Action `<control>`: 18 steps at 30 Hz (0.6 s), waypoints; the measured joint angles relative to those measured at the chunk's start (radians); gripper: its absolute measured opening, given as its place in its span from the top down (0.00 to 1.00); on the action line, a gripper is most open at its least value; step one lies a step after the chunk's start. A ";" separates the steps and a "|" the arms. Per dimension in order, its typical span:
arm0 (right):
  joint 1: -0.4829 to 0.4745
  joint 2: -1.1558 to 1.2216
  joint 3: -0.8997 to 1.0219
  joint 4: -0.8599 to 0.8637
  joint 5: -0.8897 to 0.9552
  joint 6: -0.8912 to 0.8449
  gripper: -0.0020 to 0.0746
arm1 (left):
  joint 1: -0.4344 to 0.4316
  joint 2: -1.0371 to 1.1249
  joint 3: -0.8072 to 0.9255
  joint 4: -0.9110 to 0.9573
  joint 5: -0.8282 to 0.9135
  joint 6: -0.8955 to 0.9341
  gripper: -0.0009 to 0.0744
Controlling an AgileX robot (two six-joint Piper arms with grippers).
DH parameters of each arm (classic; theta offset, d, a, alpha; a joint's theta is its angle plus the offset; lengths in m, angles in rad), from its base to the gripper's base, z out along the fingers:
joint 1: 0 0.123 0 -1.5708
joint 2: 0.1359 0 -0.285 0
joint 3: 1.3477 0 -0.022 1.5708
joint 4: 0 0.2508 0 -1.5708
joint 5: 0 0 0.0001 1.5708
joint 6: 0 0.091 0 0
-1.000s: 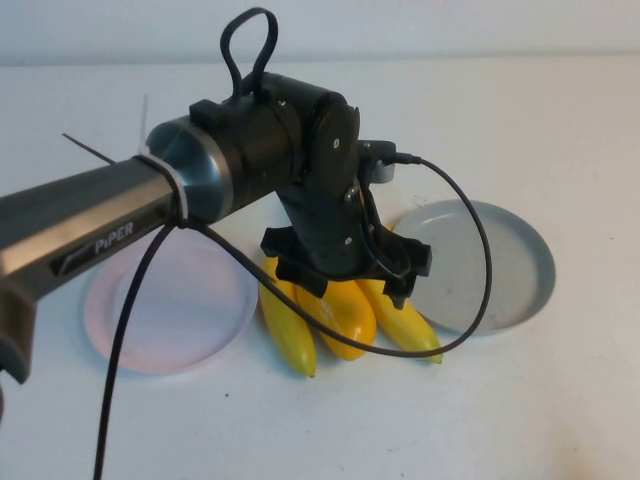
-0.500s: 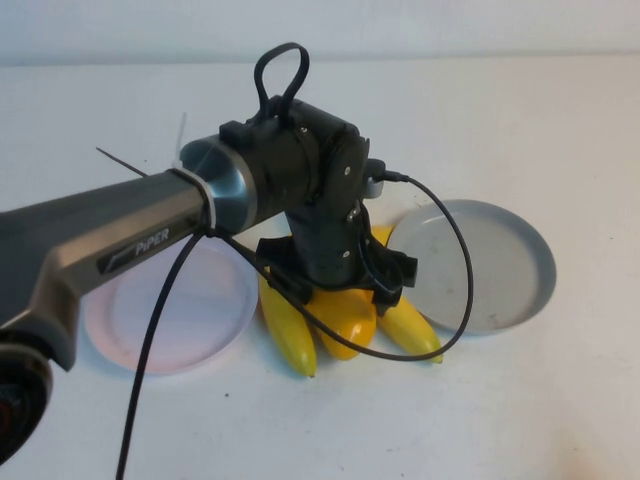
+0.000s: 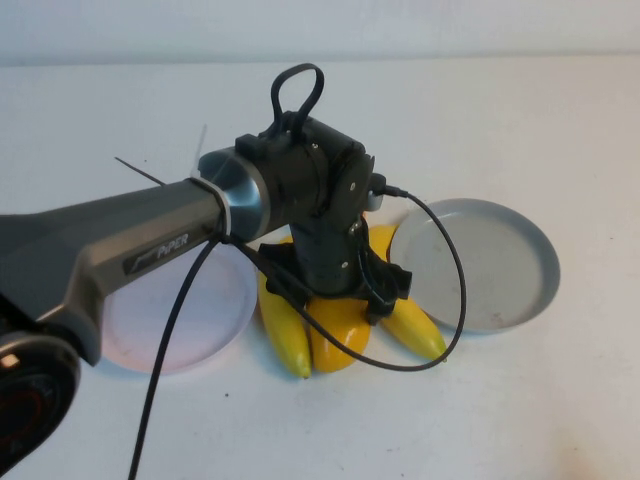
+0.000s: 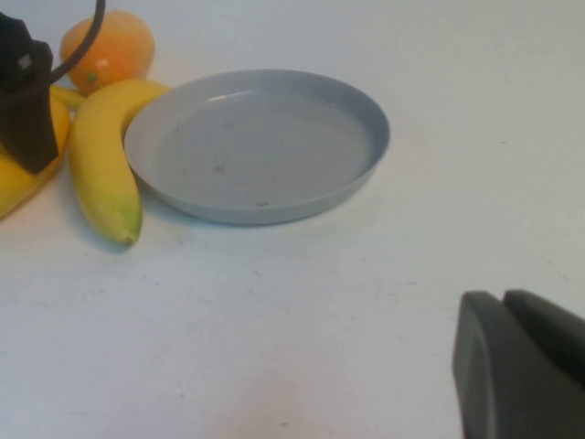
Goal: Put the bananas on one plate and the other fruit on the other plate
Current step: Put one type of fruit in the left plate
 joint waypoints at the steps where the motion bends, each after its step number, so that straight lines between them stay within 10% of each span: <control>1: 0.000 0.000 0.000 0.000 0.000 0.000 1.00 | 0.000 0.008 0.000 0.000 0.002 0.008 0.10; 18: 0.000 0.000 0.000 0.000 0.000 0.000 1.00 | 0.000 0.022 0.000 0.000 0.022 0.071 0.23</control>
